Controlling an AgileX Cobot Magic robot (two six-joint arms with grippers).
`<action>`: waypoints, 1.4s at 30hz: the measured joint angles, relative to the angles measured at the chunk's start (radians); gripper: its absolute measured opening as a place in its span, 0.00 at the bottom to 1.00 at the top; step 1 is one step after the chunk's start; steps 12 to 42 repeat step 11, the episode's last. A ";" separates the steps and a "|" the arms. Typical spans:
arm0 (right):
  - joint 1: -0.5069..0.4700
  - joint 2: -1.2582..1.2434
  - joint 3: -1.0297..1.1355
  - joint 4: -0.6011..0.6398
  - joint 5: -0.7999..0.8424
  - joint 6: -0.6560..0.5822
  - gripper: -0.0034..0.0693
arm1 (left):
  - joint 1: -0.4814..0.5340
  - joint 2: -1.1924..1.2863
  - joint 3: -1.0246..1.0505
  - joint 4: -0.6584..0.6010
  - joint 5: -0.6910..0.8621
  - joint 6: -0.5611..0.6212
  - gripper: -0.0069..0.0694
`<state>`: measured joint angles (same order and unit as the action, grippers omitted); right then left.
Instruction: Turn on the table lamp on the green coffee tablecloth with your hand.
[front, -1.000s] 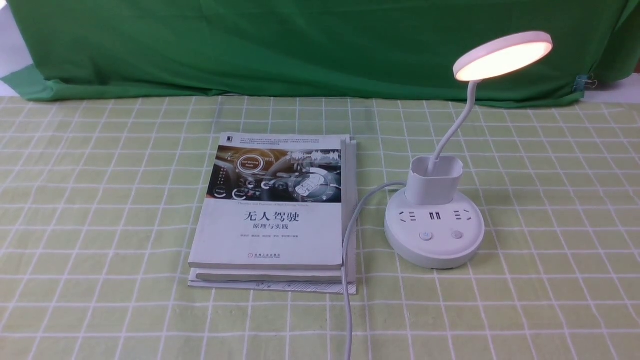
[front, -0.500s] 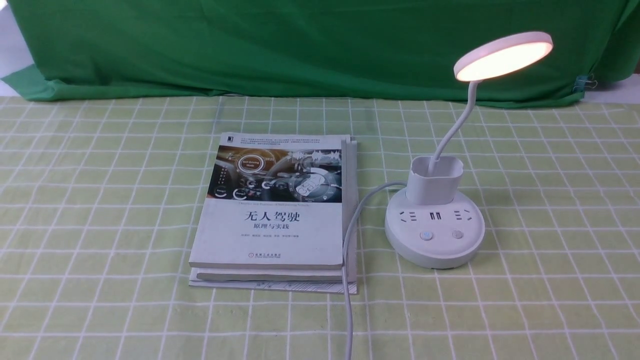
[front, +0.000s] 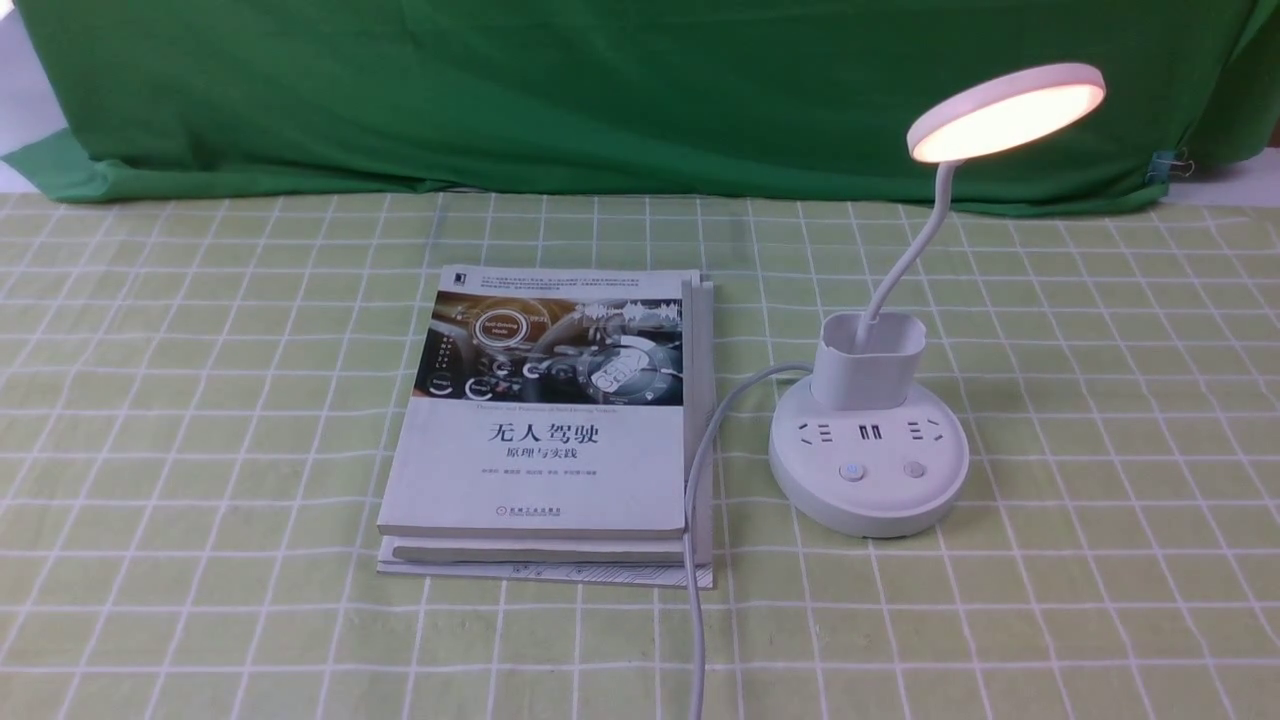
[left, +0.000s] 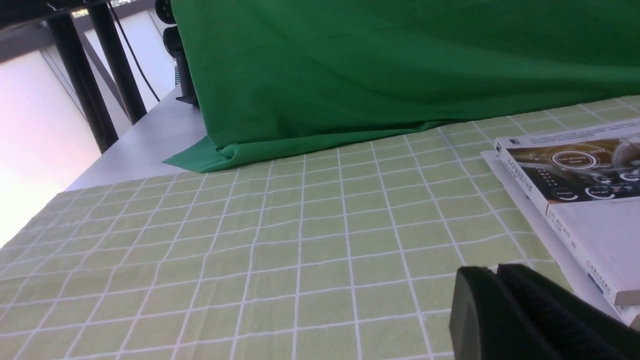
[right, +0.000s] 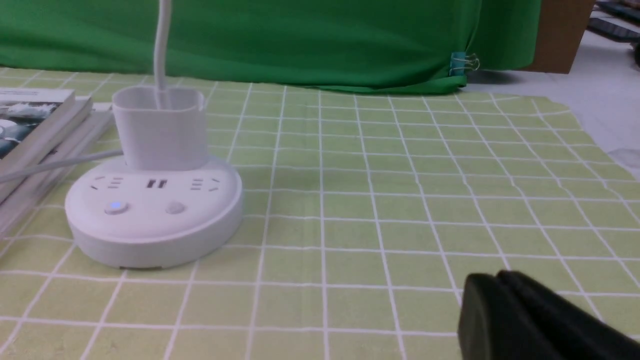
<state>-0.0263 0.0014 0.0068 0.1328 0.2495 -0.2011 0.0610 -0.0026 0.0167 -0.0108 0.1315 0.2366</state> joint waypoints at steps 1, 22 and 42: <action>0.000 0.000 0.000 0.000 0.000 0.000 0.11 | 0.000 0.000 0.000 0.000 0.000 0.000 0.12; 0.000 0.000 0.000 0.001 0.000 -0.002 0.15 | 0.000 0.000 0.000 0.000 0.000 0.000 0.12; 0.000 0.000 0.000 0.001 0.000 -0.002 0.15 | 0.000 0.000 0.000 0.000 0.000 0.000 0.12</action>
